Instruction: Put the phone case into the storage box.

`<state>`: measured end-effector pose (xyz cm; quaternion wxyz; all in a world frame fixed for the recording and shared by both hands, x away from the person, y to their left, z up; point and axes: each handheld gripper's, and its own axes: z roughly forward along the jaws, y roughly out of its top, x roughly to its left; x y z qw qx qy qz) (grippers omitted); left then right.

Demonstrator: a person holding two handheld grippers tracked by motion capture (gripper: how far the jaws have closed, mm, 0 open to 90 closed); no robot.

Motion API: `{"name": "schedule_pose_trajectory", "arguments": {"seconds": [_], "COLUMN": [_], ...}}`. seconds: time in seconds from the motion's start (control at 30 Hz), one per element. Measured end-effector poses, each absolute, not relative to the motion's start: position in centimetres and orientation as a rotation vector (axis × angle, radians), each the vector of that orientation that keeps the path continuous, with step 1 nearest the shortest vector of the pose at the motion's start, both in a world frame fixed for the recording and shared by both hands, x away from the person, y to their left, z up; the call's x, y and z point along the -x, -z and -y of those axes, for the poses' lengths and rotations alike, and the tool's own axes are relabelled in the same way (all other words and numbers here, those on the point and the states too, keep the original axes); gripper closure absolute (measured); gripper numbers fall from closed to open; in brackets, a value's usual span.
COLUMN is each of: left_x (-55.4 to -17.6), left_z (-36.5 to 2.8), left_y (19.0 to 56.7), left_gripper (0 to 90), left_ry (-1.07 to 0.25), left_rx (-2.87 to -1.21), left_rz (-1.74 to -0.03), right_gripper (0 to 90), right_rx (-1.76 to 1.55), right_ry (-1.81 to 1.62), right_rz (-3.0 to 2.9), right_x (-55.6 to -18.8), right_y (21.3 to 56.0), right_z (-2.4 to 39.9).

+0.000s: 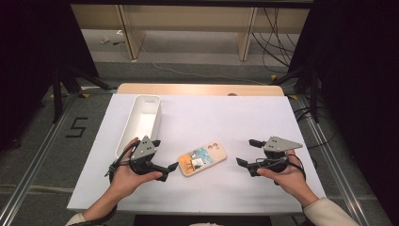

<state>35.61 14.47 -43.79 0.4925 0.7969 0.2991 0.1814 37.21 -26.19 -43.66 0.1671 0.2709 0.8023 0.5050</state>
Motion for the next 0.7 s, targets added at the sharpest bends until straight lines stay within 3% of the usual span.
{"name": "schedule_pose_trajectory", "arguments": {"seconds": [0.7], "left_x": [-35.61], "left_z": [-13.82], "left_y": [43.81], "left_gripper": [0.0], "left_ry": [-0.436], "left_rx": [-1.948], "left_rz": [-0.703], "right_gripper": [14.3], "right_rx": [-0.784], "right_ry": [-1.441], "right_rz": [-2.270], "right_x": [-37.24], "right_y": [43.60], "right_z": [26.36]}}
